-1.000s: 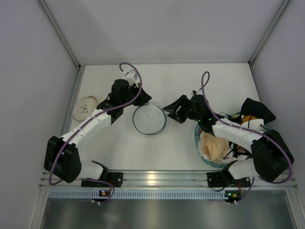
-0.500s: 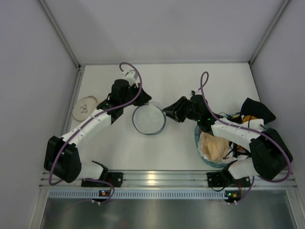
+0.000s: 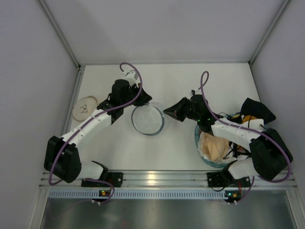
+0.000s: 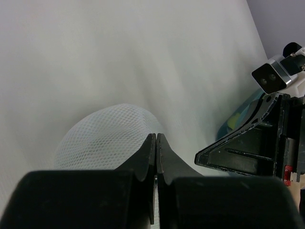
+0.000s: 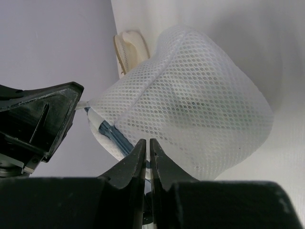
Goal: Place the bra in the laundry bag and zip it closed
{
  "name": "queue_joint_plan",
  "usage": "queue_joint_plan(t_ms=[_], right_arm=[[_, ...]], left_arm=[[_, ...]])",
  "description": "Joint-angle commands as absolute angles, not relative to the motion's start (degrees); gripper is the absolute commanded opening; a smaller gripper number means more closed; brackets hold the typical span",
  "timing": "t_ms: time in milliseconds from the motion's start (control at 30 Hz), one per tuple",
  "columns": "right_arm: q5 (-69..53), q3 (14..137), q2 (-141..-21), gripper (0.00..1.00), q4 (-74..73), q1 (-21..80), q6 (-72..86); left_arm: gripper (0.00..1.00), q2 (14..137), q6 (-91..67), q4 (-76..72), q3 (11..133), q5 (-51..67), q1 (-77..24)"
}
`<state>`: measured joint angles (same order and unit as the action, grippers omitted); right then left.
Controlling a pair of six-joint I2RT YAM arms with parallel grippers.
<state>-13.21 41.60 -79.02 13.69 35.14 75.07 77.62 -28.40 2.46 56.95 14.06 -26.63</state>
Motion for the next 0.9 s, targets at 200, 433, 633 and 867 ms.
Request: queue_joint_plan(t_ms=[200,433,633,867], right_arm=[[-12.7,42.4,-75.2,0.41,10.8,35.9,73.7],[-13.1,42.0,-74.4,0.55,10.8,35.9,73.9],[-13.4,41.7,-75.8,0.48,12.3,35.9,74.2],[-14.9,43.1,-77.3,0.33,13.1,36.4,74.0]], left_arm=[[0.0,76.7,-28.5,-2.7,56.6,14.4,-26.8],[0.0,77.3,-28.8,-3.5,56.4,14.9,-27.2],[0.0,77.3,-28.6,-3.4,56.4,14.8,-27.4],[0.0,77.3,-28.7,-3.5,56.4,14.6,-27.4]])
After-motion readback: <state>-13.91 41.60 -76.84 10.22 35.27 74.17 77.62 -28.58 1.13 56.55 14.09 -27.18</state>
